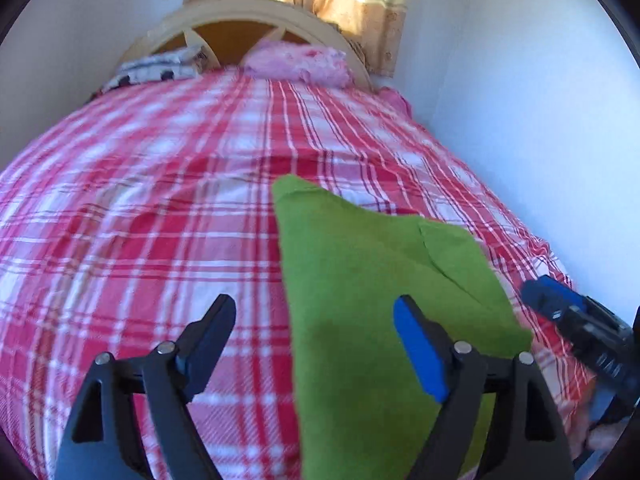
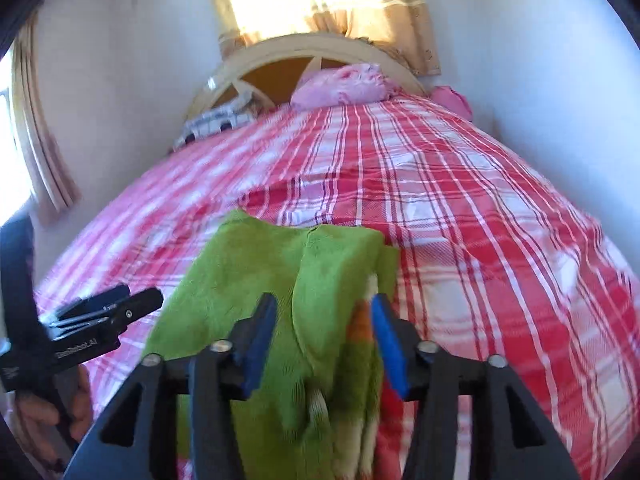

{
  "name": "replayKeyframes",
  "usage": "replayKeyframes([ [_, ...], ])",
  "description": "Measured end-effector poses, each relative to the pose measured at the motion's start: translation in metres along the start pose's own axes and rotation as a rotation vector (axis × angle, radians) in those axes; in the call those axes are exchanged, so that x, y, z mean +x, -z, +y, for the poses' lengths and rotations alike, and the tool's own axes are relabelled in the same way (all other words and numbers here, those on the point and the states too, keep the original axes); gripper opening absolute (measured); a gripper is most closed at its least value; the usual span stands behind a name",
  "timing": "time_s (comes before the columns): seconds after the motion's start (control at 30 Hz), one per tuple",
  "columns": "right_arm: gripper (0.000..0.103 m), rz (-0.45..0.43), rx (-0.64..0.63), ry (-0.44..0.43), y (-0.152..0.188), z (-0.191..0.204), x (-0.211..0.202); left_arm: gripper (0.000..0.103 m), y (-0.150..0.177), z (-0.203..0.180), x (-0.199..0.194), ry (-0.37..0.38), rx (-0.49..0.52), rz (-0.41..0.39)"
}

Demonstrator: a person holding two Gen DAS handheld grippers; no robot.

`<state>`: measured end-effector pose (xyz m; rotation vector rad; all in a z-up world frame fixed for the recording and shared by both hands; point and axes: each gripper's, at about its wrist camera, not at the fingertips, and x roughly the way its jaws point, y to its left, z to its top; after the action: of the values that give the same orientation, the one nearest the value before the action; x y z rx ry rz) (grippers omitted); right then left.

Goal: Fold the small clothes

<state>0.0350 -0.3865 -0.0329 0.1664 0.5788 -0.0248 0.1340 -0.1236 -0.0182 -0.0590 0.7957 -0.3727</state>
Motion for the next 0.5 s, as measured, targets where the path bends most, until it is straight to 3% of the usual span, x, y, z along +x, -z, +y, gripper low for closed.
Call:
replayKeyframes([
  [0.1, 0.067, 0.031, 0.018, 0.034, -0.007, -0.005, 0.029, 0.084, 0.0, -0.002, 0.029, -0.004, -0.033, 0.079],
  [0.13, 0.073, 0.057, 0.026, 0.038, -0.007, -0.009, 0.04, 0.085, 0.002, -0.003, 0.036, -0.007, -0.034, 0.1],
  [0.2, 0.074, 0.148, 0.042, 0.052, 0.0, -0.02, 0.068, 0.092, 0.007, -0.004, 0.048, -0.027, -0.04, 0.129],
  [0.37, 0.084, 0.179, 0.213, -0.069, 0.019, -0.054, 0.081, 0.096, 0.015, -0.002, 0.055, -0.013, -0.057, 0.126],
  [0.5, 0.086, 0.196, 0.149, -0.079, 0.017, -0.044, 0.085, 0.097, 0.016, -0.003, 0.06, 0.01, -0.065, 0.132],
])
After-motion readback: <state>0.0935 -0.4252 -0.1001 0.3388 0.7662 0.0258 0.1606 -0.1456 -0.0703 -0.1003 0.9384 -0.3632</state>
